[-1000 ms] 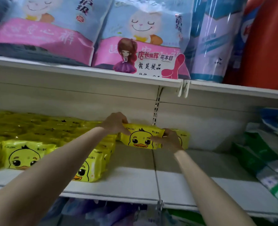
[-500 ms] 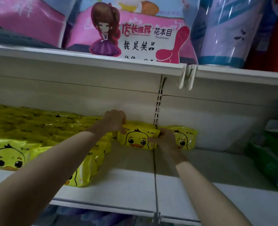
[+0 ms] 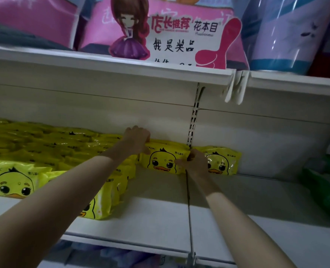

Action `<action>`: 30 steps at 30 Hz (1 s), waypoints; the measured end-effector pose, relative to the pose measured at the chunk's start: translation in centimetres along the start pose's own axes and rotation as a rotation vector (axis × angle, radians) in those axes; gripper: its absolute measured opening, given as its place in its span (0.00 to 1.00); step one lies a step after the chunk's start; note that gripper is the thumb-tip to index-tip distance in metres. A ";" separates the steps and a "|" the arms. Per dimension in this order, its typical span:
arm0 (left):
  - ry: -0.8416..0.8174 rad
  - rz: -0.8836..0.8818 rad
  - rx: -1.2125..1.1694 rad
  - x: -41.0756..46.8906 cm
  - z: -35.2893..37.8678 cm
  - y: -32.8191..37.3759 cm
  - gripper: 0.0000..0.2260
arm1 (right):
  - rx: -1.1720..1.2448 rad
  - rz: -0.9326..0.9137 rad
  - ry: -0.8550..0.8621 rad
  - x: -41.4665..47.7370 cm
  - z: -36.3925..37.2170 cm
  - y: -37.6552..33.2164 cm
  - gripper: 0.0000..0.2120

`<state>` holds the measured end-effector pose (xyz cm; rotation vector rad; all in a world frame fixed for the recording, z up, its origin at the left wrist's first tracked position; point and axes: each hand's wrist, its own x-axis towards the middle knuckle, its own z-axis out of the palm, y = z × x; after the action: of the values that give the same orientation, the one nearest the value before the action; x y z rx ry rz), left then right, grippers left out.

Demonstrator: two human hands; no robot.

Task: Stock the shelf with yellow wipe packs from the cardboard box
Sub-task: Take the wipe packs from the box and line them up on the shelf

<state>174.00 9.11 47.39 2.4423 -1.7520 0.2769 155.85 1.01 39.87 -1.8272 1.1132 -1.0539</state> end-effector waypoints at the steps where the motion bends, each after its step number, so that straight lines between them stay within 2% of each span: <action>1: 0.002 0.005 0.005 0.0 0.1 0.0 0.21 | -0.008 -0.012 0.001 -0.1 -0.1 0.0 0.16; 7: 0.030 0.005 -0.064 -0.7 0.0 -0.4 0.21 | 0.031 -0.034 0.016 -1.0 -0.5 -0.2 0.21; 16: 0.121 -0.001 -0.581 -5.0 -2.6 -2.2 0.22 | 0.049 -0.142 0.082 -4.2 -1.8 -3.7 0.23; 19: 0.170 0.037 -0.641 -8.0 -4.1 -3.6 0.21 | 0.086 -0.147 0.071 -6.1 -1.0 -6.4 0.23; 25: 0.255 0.098 -0.772 -16.2 -6.4 -8.5 0.20 | 0.148 -0.213 0.065 -13.7 3.3 -12.5 0.16; 30: 0.225 0.121 -0.963 -25.7 -6.3 -14.7 0.19 | 0.229 -0.204 0.035 -22.4 8.6 -16.6 0.16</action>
<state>179.38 38.90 48.03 1.5519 -1.4406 -0.2353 162.46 28.91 45.26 -1.7693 0.8005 -1.2799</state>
